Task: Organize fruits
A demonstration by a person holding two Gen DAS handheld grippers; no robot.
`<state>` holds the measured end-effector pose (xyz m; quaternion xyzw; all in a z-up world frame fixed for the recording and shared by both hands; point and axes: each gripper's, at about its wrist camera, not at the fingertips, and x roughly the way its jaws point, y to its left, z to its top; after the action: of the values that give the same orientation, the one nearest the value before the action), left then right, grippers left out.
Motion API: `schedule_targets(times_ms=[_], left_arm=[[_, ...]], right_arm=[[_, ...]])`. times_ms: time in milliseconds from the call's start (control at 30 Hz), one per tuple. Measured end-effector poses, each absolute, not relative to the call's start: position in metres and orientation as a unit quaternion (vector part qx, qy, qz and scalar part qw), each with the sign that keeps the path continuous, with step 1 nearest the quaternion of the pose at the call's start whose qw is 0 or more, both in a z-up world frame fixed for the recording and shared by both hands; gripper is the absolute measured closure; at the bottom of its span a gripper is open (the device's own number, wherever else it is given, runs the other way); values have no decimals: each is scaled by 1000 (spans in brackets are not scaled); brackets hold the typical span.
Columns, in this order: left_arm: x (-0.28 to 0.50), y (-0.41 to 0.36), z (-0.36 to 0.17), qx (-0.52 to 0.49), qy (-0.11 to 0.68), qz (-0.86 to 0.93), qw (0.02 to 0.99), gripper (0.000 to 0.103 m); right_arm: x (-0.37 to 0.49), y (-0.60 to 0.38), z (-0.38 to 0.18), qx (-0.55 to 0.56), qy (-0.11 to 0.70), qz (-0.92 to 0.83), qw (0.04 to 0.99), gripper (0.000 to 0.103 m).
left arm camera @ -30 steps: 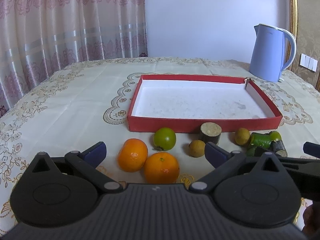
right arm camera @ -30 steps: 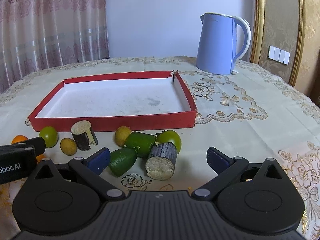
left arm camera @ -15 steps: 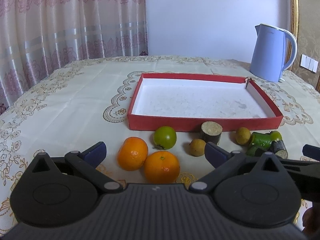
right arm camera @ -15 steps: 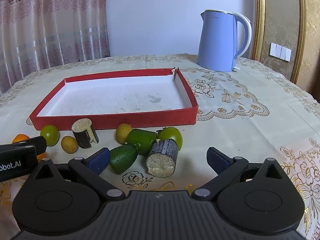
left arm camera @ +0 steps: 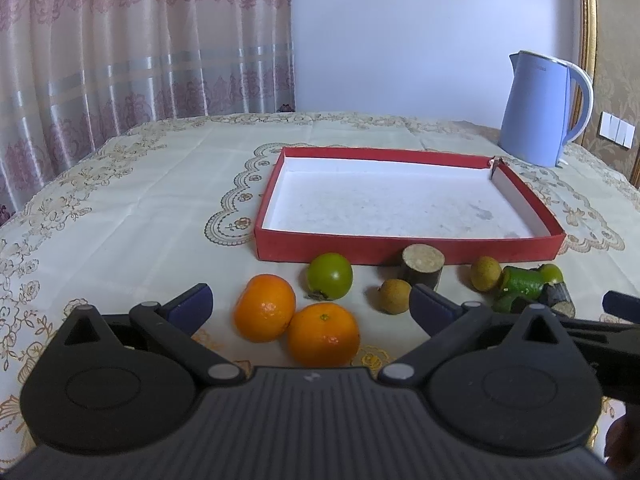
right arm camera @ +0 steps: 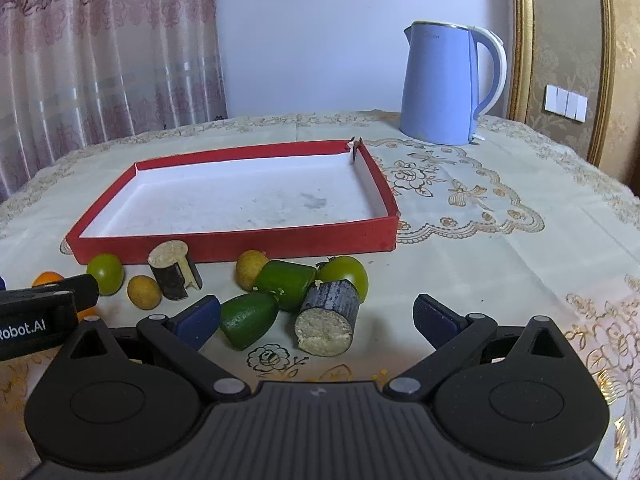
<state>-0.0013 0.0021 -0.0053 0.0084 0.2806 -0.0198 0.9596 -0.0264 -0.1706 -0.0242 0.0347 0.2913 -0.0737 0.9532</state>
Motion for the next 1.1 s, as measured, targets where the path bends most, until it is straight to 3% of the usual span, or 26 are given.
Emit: schedule_targets(times_ms=[267, 1100], left_arm=[[0, 3, -6, 4, 283, -21, 959, 0], [2, 5, -18, 9, 291, -32, 956, 0]], right_arm=[[-26, -175, -27, 66, 301, -66, 949, 0], [-37, -211, -20, 19, 287, -92, 953, 0]])
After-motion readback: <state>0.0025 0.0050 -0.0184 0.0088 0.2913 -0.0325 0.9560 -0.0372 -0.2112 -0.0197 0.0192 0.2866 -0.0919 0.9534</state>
